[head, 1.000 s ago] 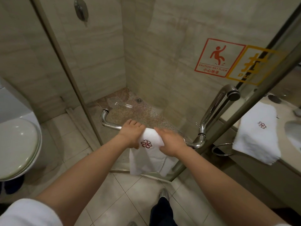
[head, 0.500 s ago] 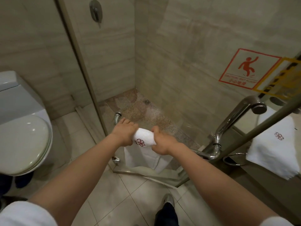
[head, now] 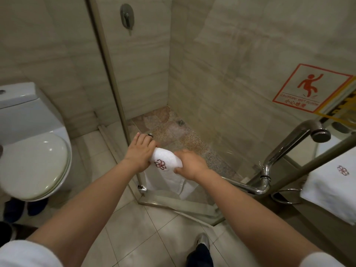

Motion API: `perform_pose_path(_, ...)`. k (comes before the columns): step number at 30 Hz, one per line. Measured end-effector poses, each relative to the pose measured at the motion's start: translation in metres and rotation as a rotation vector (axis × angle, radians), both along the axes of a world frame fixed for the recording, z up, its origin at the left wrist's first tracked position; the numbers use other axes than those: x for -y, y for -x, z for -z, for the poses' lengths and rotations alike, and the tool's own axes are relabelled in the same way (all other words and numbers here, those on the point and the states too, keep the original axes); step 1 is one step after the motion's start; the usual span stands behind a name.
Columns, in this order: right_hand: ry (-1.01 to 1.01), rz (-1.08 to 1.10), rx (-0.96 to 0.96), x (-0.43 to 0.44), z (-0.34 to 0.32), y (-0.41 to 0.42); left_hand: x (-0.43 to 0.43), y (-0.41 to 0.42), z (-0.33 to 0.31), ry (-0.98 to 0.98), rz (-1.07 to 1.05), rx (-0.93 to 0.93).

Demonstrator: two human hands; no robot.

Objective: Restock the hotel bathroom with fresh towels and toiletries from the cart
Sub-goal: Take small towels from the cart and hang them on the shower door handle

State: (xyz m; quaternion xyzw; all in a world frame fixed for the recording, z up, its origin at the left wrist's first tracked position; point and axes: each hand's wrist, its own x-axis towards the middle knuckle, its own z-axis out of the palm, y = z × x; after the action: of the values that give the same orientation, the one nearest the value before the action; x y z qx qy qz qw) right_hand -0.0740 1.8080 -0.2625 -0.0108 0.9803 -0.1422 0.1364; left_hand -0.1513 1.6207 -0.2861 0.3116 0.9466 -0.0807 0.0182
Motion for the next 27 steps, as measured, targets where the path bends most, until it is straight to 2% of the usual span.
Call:
perform_pose_path(4, 0.014, -0.017, 0.023, -0.002, 0.0, -0.004, 0.0, -0.009, -0.009, 0.013, -0.055, 0.05)
perform_pose_path(9, 0.236, 0.105, -0.071, -0.015, 0.004, -0.024, -0.007, -0.025, -0.018, -0.031, -0.065, 0.144)
perform_pose_path(14, 0.427, 0.32, -0.262, -0.039, 0.001, -0.062, -0.042, -0.047, -0.034, -0.342, 0.006, 0.205)
perform_pose_path(18, 0.577, 0.543, -0.366, -0.07, -0.003, -0.093, -0.089, -0.075, -0.049, -0.562, 0.048, 0.351)
perform_pose_path(27, 0.664, 0.877, -0.627, -0.166, -0.02, -0.174, -0.217, -0.136, -0.062, -0.698, 0.161, 0.494)
